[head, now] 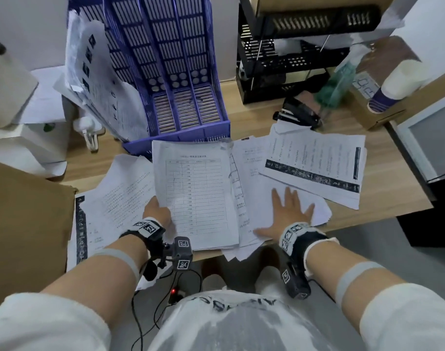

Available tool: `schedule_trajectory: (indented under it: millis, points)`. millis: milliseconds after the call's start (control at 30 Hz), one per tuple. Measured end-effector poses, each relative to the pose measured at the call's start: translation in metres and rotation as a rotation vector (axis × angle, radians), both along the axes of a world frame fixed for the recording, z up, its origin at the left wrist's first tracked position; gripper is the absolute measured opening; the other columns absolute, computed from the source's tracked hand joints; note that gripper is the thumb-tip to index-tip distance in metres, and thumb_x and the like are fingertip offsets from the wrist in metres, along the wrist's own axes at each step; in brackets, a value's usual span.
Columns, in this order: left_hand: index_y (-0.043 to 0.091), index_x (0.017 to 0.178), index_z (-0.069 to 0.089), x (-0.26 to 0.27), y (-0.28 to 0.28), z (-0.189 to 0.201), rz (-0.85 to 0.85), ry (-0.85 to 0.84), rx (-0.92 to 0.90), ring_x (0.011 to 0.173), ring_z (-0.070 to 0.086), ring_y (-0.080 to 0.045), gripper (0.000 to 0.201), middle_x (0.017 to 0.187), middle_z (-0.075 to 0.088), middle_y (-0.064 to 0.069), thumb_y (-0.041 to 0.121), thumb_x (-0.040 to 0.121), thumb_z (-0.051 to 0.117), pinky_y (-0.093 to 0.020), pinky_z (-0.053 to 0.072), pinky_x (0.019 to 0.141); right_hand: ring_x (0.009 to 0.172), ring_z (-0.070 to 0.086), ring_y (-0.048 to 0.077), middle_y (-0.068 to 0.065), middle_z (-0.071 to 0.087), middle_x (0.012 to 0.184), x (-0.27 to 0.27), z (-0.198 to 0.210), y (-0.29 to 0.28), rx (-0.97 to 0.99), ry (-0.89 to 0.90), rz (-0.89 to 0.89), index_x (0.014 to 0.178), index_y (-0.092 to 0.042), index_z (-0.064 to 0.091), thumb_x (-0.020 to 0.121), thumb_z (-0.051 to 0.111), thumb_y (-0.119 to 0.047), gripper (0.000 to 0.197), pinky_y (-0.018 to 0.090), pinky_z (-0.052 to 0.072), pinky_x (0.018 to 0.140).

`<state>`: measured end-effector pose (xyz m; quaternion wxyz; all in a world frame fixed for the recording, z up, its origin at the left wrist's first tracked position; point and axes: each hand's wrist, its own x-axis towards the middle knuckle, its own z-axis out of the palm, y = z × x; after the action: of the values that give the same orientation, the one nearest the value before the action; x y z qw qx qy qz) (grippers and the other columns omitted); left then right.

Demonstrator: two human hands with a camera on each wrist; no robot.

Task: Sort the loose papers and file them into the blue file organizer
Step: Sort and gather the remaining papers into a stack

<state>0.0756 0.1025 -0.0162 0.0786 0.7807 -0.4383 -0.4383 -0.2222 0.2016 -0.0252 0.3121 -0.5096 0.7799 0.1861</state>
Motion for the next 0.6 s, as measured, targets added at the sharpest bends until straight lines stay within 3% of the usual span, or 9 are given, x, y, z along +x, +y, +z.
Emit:
schedule_trajectory:
  millis: [167, 300, 433, 533, 600]
  points:
    - [0.004, 0.128, 0.053, -0.001, 0.004, 0.002, 0.039, -0.007, 0.001, 0.117, 0.053, -0.036, 0.042, 0.127, 0.06, -0.019, -0.007, 0.092, 0.036, -0.036, 0.04, 0.087, 0.143, -0.031, 0.028, 0.006, -0.038, 0.153, 0.034, -0.012, 0.005, -0.043, -0.04, 0.124, 0.146, -0.029, -0.03, 0.053, 0.061, -0.083, 0.14, 0.066, -0.002, 0.112]
    - [0.004, 0.13, 0.052, 0.016, 0.004, 0.003, 0.089, -0.023, -0.034, 0.119, 0.052, -0.038, 0.045, 0.128, 0.059, -0.018, -0.009, 0.091, 0.035, -0.037, 0.041, 0.094, 0.142, -0.033, 0.031, 0.007, -0.041, 0.151, 0.045, -0.014, 0.001, -0.025, -0.01, 0.17, 0.144, -0.03, -0.033, 0.055, 0.06, -0.082, 0.139, 0.069, -0.004, 0.11]
    - [0.006, 0.134, 0.051, 0.041, 0.005, 0.003, 0.136, -0.047, -0.043, 0.123, 0.05, -0.038, 0.047, 0.133, 0.057, -0.017, -0.007, 0.091, 0.036, -0.039, 0.039, 0.102, 0.14, -0.036, 0.031, 0.007, -0.044, 0.149, 0.058, -0.016, 0.0, -0.032, -0.029, 0.358, 0.143, -0.035, -0.033, 0.053, 0.063, -0.082, 0.14, 0.069, -0.006, 0.11]
    - [0.008, 0.135, 0.052, 0.056, 0.004, 0.004, 0.146, -0.049, -0.03, 0.122, 0.051, -0.037, 0.049, 0.134, 0.057, -0.016, -0.007, 0.091, 0.035, -0.035, 0.04, 0.1, 0.141, -0.034, 0.031, 0.005, -0.042, 0.15, 0.064, -0.016, -0.002, -0.033, -0.049, 0.382, 0.143, -0.043, -0.028, 0.057, 0.065, -0.078, 0.131, 0.069, -0.003, 0.109]
    - [0.008, 0.137, 0.05, 0.062, 0.004, 0.004, 0.141, -0.041, -0.014, 0.124, 0.05, -0.037, 0.051, 0.136, 0.055, -0.015, -0.007, 0.091, 0.034, -0.034, 0.039, 0.1, 0.145, -0.027, 0.03, 0.002, -0.034, 0.155, 0.061, -0.016, -0.005, -0.068, -0.059, 0.351, 0.145, -0.047, -0.019, 0.068, 0.064, -0.071, 0.115, 0.067, 0.001, 0.111]
